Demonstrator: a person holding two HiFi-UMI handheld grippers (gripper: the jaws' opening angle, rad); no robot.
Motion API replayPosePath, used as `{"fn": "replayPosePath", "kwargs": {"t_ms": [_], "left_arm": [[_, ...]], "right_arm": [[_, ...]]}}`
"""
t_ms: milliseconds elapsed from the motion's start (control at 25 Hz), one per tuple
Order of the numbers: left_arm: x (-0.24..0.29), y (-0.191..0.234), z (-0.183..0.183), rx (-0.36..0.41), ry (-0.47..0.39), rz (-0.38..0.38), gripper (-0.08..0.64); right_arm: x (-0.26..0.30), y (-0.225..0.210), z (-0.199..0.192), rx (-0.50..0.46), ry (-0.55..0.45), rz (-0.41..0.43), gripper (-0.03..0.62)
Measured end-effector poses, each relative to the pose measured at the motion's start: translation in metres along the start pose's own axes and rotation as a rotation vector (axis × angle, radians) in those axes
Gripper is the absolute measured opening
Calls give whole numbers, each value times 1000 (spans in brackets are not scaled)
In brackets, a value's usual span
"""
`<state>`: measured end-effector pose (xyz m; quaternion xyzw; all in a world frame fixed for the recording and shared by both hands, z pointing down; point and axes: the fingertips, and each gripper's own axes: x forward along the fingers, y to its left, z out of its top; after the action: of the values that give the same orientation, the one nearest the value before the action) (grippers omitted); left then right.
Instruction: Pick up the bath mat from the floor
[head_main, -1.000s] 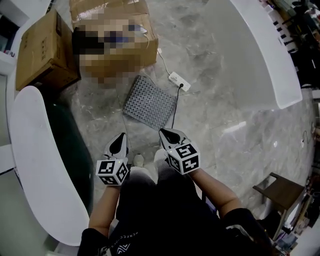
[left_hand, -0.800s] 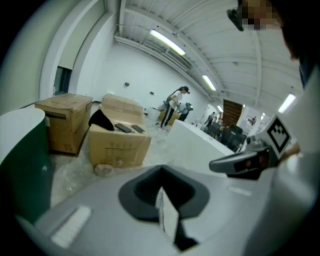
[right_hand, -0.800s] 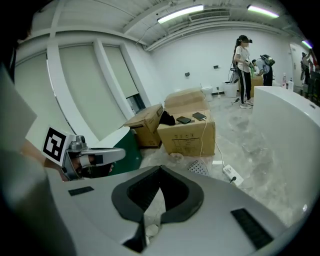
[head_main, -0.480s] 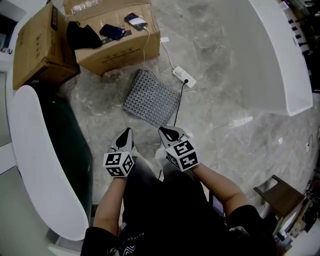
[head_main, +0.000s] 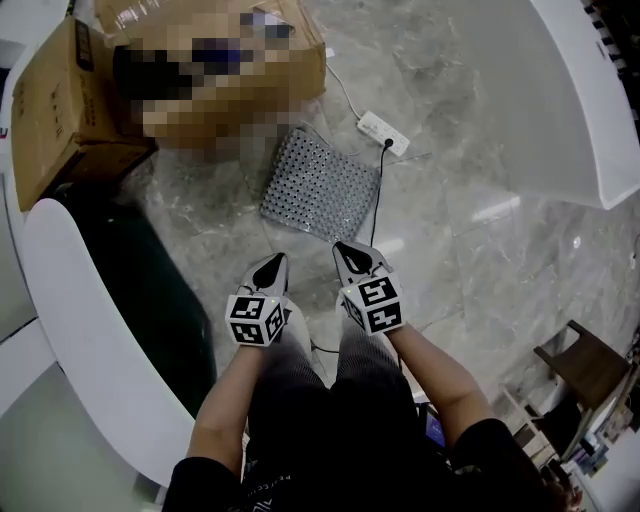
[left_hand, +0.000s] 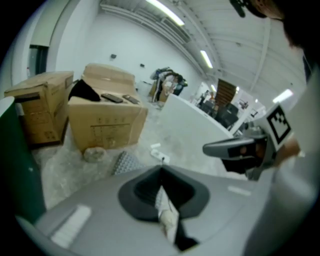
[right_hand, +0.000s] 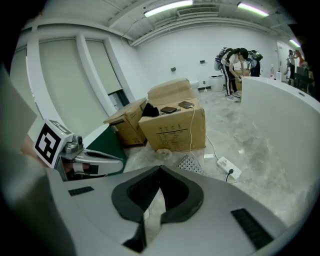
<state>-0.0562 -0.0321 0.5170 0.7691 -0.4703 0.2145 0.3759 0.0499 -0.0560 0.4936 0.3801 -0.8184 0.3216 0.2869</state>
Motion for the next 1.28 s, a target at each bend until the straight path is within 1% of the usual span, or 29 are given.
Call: {"fn": "replayPosePath", "kwargs": {"t_ms": [120, 240, 320, 440, 520, 680, 760, 840, 960, 1040, 1280], "left_arm": [[12, 17, -4, 33, 36, -29, 6], [26, 39, -12, 44, 65, -37, 12], [35, 54, -18, 26, 72, -31, 26], [50, 74, -32, -50, 69, -10, 57], [62, 85, -47, -84, 76, 10, 78], [86, 104, -79, -79, 100, 48, 103], [97, 114, -93, -93, 107, 66, 109], [110, 124, -109, -136, 106, 84, 117], [128, 137, -134, -246, 82, 118, 137], [139, 147, -151, -304, 66, 141, 141], [172, 175, -192, -377, 45, 171, 149]], "right_arm": [[23, 9, -4, 48, -7, -17, -2], [45, 19, -10, 77, -8, -20, -2], [60, 24, -16, 88, 0, -18, -2], [81, 25, -29, 84, 17, -9, -2], [95, 20, -39, 82, 28, -8, -2], [121, -1, -57, 97, 36, -38, -2], [133, -13, -65, 100, 32, -60, -2], [143, -25, -72, 103, 25, -78, -2], [156, -39, -87, 98, 24, -89, -2], [167, -44, -102, 92, 35, -88, -2], [208, -38, -149, 29, 81, -26, -2]]}}
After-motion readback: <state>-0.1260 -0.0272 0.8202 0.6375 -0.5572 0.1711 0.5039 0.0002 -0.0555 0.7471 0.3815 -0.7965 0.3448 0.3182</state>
